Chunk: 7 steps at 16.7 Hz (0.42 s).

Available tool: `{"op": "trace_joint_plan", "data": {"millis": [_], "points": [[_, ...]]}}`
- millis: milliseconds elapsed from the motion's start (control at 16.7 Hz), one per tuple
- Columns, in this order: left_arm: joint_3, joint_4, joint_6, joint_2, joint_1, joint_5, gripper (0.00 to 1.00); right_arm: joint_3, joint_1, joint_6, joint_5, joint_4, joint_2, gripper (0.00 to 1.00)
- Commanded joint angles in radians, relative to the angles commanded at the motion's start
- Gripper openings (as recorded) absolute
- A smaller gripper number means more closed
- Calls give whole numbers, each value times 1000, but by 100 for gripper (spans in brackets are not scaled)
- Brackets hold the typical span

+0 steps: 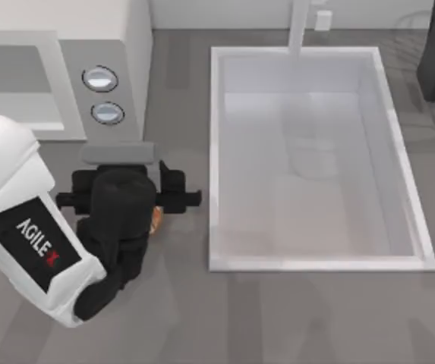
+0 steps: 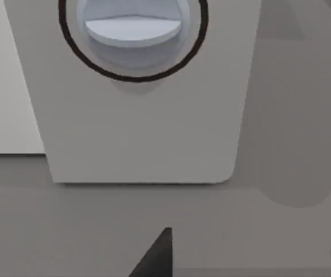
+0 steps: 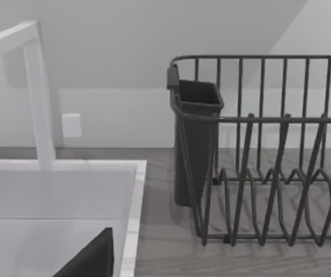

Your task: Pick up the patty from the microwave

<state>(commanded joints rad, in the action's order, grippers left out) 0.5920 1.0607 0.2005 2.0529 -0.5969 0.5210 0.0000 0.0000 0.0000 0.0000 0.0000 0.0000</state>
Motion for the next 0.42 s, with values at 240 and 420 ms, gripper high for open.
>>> {"op": "trace_joint_plan", "data": {"millis": [240, 420], "points": [[0, 0, 0, 0, 0, 0, 100, 0, 0, 0, 0, 0, 0, 100], [0, 0, 0, 0, 0, 0, 100, 0, 0, 0, 0, 0, 0, 100]]}}
